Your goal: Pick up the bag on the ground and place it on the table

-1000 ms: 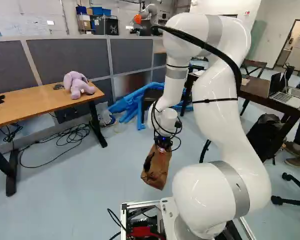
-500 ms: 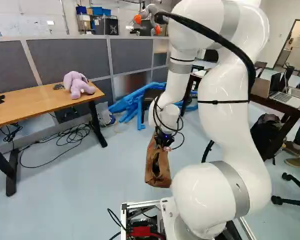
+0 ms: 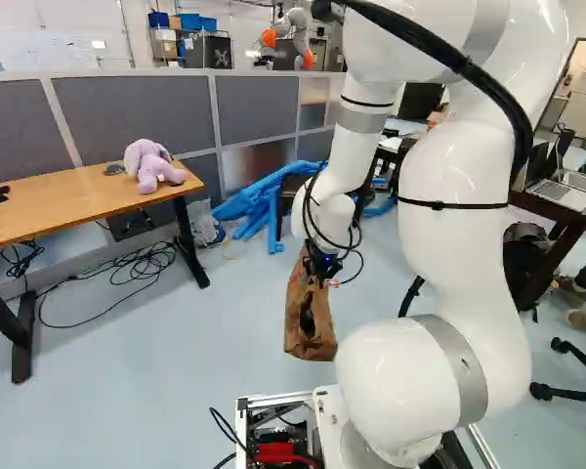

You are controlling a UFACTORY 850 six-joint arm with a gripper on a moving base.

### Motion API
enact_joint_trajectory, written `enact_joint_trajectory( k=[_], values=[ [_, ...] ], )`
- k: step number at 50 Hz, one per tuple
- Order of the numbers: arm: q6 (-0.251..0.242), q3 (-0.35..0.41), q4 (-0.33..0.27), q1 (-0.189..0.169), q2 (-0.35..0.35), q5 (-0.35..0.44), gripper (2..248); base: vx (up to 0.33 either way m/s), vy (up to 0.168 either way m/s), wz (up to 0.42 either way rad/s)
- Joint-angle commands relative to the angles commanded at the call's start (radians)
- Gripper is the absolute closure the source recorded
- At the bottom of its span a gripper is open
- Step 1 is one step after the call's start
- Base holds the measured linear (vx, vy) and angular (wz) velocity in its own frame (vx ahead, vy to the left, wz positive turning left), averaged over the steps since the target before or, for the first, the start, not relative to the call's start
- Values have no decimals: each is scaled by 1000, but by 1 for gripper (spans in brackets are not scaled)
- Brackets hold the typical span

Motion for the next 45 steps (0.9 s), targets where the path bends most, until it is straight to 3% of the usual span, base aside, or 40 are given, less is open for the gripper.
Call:
enact_joint_trajectory(
  k=[45],
  values=[
    [0, 6, -63, -5, 171, -165, 229, 0, 0, 0]
  ],
)
